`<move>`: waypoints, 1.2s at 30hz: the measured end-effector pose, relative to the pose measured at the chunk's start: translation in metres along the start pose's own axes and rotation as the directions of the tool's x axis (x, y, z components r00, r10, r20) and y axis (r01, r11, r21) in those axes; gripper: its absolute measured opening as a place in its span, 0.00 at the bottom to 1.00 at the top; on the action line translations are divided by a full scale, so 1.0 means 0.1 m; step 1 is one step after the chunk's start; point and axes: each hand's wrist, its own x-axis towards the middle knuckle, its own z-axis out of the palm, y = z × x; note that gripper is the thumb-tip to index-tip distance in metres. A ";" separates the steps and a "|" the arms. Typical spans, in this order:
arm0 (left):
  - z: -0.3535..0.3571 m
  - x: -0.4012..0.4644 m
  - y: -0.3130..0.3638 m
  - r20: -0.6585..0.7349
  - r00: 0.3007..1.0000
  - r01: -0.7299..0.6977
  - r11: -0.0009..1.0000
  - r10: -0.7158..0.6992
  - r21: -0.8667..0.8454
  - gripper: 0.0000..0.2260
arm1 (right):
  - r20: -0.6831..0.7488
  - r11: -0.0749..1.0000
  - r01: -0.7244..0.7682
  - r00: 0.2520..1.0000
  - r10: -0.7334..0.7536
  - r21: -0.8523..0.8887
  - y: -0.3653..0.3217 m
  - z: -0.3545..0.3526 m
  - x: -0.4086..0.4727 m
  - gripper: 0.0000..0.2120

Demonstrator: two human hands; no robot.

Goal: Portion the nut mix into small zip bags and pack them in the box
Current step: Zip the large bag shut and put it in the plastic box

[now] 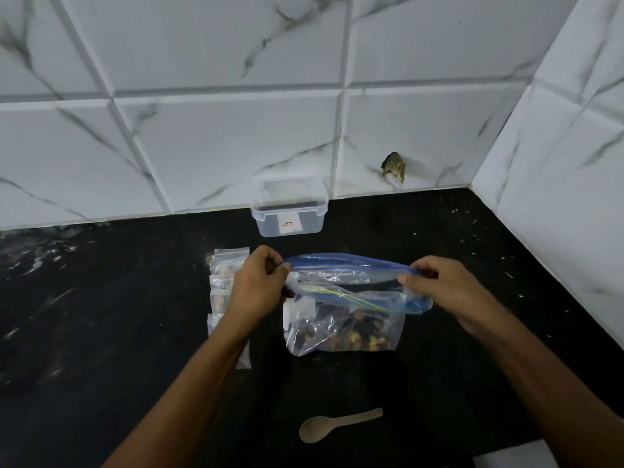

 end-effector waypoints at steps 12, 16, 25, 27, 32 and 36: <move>-0.10 0.03 0.10 0.036 0.999 -0.021 0.992 0.017 0.126 0.07 | -0.310 0.935 0.103 0.926 -0.215 -0.338 0.03 -0.10 0.02 0.06; -0.10 0.04 0.08 0.094 0.990 0.110 0.990 -0.101 -0.091 0.08 | 0.031 0.926 -0.237 0.971 0.239 0.295 -0.01 -0.06 0.02 0.10; -0.07 0.04 -0.12 0.219 0.891 0.452 0.737 -0.397 -0.503 0.05 | 0.327 0.649 -0.500 0.866 0.378 0.573 -0.01 0.03 0.05 0.10; -0.06 0.00 -0.10 0.314 0.837 0.541 0.596 -0.448 -0.593 0.01 | 0.359 0.612 -0.508 0.861 0.360 0.606 -0.01 0.03 0.05 0.08; -0.07 -0.05 -0.03 0.487 0.797 0.604 0.451 -0.358 -0.657 0.01 | 0.333 0.598 -0.471 0.882 0.334 0.649 0.02 0.00 0.03 0.04; -0.09 -0.07 0.03 0.527 0.818 0.564 0.495 -0.229 -0.661 0.06 | 0.250 0.612 -0.420 0.904 0.346 0.670 0.03 0.02 0.05 0.04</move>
